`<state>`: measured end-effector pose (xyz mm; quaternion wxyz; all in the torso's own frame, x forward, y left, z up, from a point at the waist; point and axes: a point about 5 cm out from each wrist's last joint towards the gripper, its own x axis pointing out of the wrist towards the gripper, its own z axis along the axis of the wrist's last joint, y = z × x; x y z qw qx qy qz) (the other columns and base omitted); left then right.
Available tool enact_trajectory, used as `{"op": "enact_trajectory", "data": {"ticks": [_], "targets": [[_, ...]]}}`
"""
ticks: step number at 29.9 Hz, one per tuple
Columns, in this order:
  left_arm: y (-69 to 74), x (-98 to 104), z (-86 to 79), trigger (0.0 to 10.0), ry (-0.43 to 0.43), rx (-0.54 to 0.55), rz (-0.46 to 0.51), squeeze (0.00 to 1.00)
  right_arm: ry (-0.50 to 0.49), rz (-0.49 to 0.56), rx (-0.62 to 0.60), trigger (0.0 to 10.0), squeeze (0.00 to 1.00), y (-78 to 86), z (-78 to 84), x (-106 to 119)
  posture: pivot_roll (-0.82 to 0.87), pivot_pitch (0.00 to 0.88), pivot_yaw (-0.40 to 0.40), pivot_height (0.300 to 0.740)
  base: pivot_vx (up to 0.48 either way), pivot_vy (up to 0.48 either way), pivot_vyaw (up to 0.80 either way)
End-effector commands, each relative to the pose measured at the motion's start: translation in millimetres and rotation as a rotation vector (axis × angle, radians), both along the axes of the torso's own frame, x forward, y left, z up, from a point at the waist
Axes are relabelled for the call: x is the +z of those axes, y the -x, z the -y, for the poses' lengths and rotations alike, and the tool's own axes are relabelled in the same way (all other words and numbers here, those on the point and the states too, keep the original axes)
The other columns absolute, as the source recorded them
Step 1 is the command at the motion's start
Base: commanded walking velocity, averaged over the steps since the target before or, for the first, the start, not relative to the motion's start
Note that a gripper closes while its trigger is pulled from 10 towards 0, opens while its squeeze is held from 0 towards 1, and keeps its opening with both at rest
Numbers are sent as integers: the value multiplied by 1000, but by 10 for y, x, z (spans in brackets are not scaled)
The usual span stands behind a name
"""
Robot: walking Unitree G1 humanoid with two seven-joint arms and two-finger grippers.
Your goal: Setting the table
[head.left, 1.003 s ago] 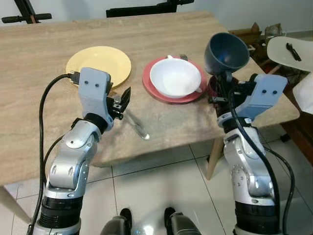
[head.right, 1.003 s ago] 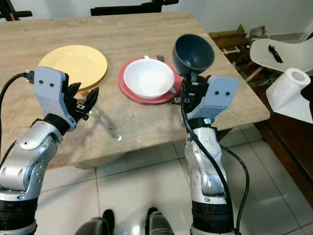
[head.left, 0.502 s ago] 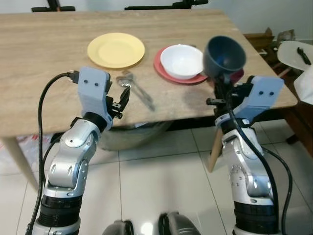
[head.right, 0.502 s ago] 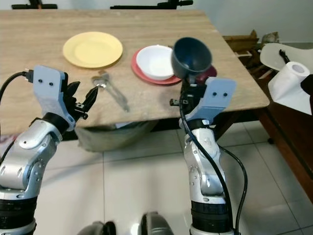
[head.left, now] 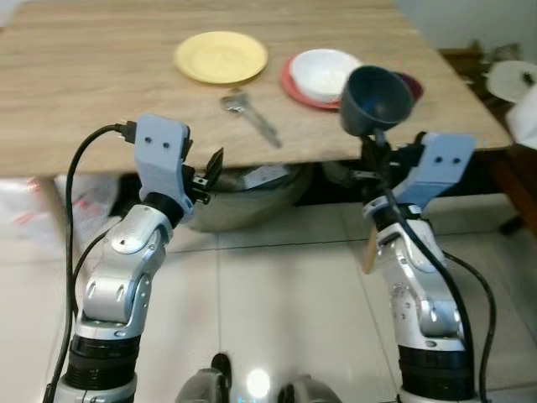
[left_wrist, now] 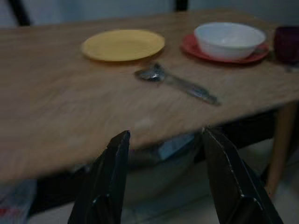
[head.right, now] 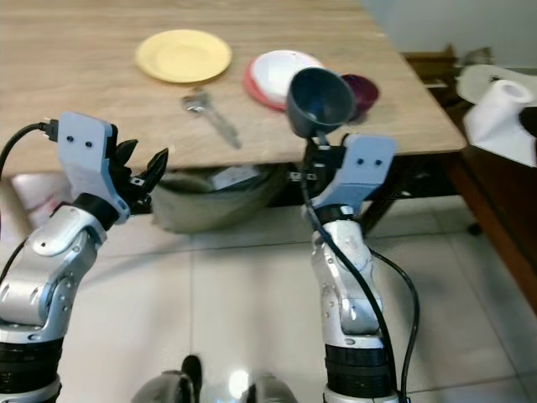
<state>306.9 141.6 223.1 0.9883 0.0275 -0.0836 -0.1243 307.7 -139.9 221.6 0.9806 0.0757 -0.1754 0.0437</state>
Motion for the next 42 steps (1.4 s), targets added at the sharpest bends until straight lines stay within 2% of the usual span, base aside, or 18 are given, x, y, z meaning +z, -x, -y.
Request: {"op": "enact_trajectory", "data": {"ticks": [1,11,31,42], "targets": [[3,-24,33,10000,-6,-12,-10,0,-8,-2,-21,10000,0,12,51,-29,-103,99,36,740,0,0,0],[-6,-49,63,10000,12,-28,-33,0,-8,-11,-18,10000,0,1,50,-43,-105,87,37,740,0,0,-49],[-10,-103,64,10000,6,-22,-57,0,-22,-27,-28,10000,0,-9,87,-66,-105,98,38,740,0,0,-800],[-12,-74,79,10000,-3,-25,-37,0,-19,-28,-26,10000,0,-25,89,-57,-104,103,37,740,0,0,-800]]}}
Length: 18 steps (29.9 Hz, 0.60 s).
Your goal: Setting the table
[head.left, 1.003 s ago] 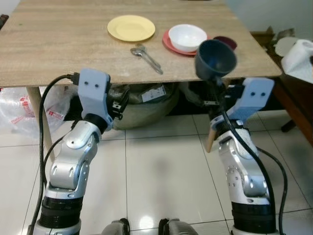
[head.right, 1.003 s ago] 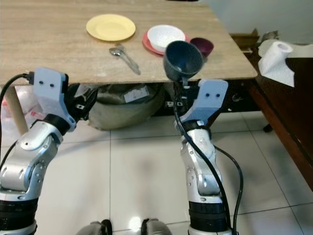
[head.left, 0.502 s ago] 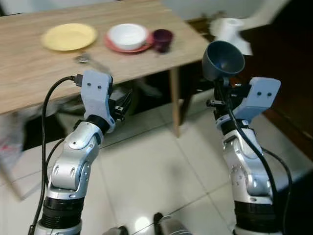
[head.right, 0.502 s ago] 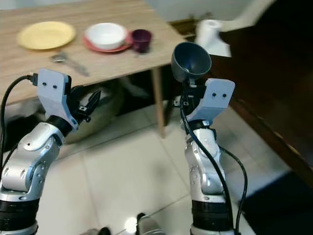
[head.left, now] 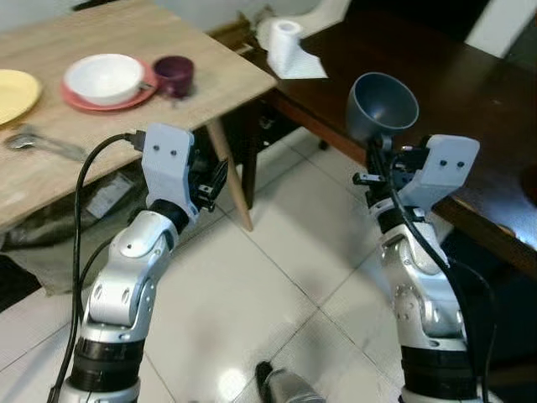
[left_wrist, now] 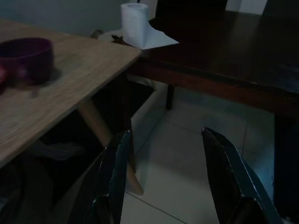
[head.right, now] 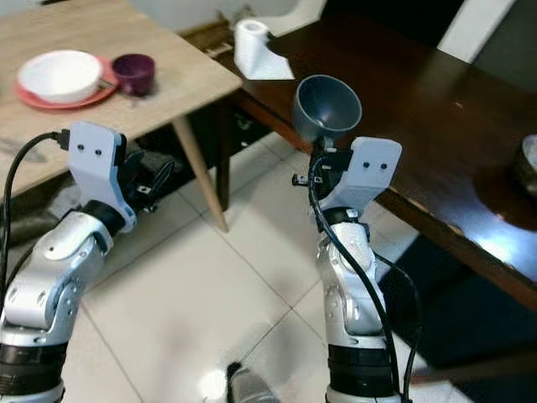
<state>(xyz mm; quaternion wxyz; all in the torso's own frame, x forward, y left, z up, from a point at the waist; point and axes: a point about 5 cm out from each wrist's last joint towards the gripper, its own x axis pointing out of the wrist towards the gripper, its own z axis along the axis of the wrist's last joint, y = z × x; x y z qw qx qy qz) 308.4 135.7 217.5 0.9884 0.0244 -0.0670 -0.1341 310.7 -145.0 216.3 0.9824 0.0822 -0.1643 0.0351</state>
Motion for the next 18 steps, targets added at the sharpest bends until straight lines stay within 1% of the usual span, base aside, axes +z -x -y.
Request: {"op": "enact_trajectory", "data": {"ticks": [1,4,10,18], "targets": [[3,-18,19,10000,-3,-6,-3,0,-4,-3,-13,10000,0,4,39,-4,-104,103,37,740,0,0,-800],[-12,5,5,10000,-8,-3,9,0,-3,-2,-14,10000,0,-4,46,3,-110,104,31,740,0,0,-800],[-58,64,-98,10000,-19,28,31,0,1,8,-11,10000,0,-19,47,34,-95,97,32,740,0,0,-800],[-74,108,-134,10000,-29,35,47,0,-3,17,-4,10000,0,-40,18,58,-78,96,32,740,0,0,-800]]}}
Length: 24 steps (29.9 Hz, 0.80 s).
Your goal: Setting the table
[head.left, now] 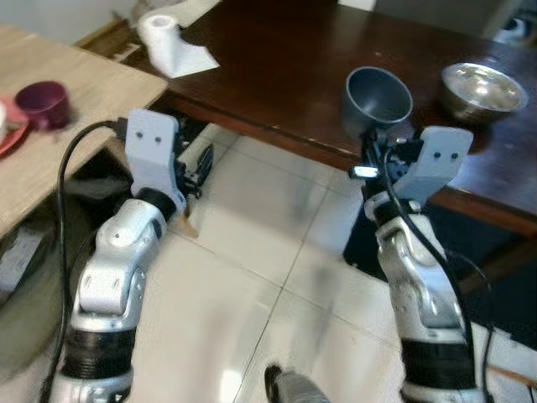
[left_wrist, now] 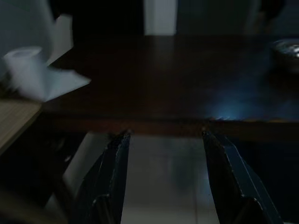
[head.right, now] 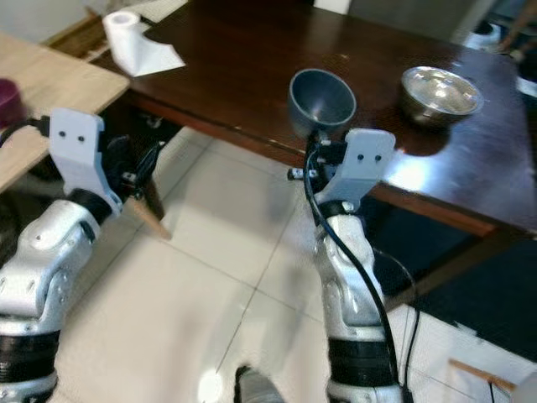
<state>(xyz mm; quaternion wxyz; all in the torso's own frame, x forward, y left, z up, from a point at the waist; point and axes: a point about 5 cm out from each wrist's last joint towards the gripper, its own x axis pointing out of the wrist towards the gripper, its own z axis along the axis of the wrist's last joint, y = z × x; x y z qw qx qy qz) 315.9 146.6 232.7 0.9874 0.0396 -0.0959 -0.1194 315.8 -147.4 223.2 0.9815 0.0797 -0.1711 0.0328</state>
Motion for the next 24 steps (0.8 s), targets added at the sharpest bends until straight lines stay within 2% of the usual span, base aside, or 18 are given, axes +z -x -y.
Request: {"op": "enact_trajectory", "data": {"ticks": [1,24], "targets": [[0,-31,-21,10000,-9,7,-11,0,-6,3,3,10000,0,9,-2,-12,-85,99,21,740,0,0,-800],[-70,-19,-10,10000,4,19,2,0,2,12,9,10000,0,-5,0,11,-106,105,21,740,0,0,-795]]}}
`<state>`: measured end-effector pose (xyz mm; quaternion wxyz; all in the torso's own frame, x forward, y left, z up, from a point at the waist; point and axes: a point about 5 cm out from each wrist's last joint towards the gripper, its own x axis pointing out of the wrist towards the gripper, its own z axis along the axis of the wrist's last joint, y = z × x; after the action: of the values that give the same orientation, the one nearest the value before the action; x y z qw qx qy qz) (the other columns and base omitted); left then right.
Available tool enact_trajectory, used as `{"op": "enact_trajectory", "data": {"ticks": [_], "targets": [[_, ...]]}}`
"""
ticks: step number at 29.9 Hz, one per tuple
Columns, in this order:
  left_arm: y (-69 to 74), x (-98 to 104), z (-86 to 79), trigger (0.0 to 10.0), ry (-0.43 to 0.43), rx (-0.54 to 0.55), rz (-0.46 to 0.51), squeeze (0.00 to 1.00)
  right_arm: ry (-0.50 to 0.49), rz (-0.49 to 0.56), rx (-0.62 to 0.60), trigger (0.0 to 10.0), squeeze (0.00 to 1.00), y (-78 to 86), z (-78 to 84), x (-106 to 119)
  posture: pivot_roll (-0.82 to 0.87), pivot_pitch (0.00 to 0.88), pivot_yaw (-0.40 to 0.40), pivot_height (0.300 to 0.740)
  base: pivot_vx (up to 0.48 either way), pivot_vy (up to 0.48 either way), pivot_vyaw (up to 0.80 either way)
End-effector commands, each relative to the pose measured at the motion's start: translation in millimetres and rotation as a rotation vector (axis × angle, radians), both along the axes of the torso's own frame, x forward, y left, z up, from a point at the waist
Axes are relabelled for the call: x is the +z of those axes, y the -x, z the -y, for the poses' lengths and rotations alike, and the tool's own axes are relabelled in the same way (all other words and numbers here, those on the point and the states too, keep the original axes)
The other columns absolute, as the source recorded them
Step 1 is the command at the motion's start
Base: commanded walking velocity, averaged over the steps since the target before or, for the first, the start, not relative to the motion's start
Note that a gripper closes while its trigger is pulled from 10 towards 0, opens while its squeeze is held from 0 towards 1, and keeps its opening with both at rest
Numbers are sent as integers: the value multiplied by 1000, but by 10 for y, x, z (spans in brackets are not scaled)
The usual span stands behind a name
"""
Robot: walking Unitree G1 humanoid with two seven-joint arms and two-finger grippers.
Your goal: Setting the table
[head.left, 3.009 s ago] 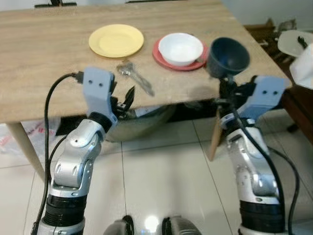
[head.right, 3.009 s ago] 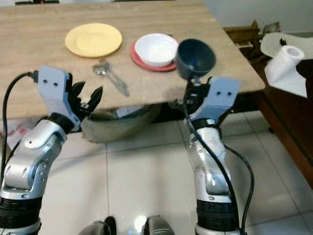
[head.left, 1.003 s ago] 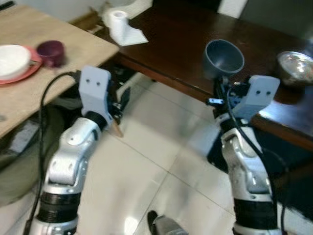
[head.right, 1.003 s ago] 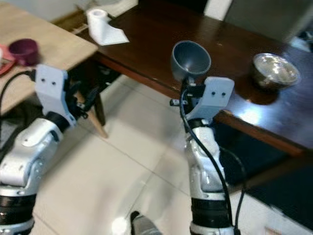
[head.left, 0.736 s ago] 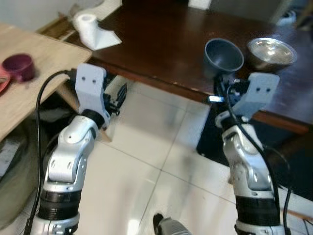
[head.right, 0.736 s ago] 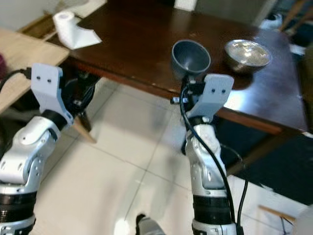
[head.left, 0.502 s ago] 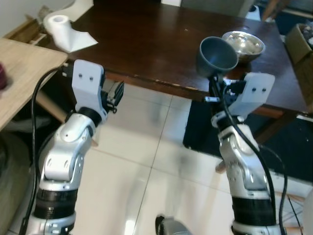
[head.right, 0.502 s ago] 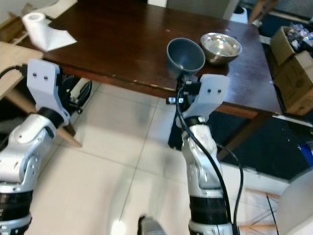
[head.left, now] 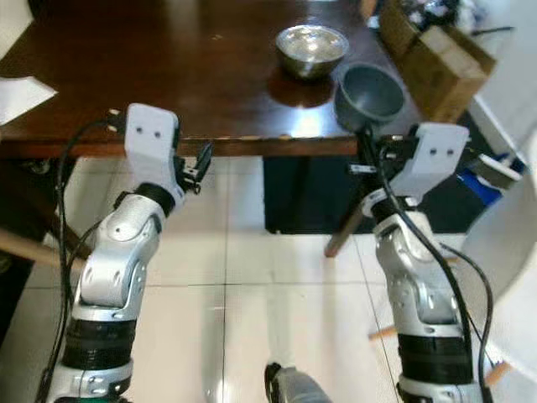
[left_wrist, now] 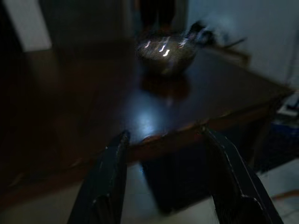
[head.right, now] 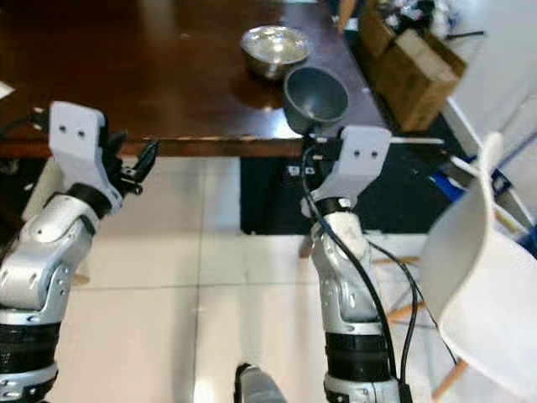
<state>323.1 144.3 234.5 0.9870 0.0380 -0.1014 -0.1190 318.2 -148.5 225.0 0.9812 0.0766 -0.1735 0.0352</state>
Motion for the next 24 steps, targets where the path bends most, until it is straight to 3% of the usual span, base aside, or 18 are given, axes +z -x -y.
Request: {"op": "enact_trajectory", "data": {"ticks": [1,4,10,24], "targets": [[-3,-41,-44,10000,-1,33,-7,0,-4,8,12,10000,0,17,-18,-3,-106,105,21,740,0,0,-675],[-17,-24,-40,10000,-9,49,15,0,-3,38,90,10000,0,35,-124,49,-109,105,20,740,251,0,0],[-38,-9,-38,10000,-11,59,19,0,-11,58,136,10000,0,62,-198,80,-107,105,24,740,480,0,0],[-51,-8,-27,10000,-14,54,25,0,-12,55,128,10000,0,55,-184,61,-104,103,27,740,450,0,0]]}}
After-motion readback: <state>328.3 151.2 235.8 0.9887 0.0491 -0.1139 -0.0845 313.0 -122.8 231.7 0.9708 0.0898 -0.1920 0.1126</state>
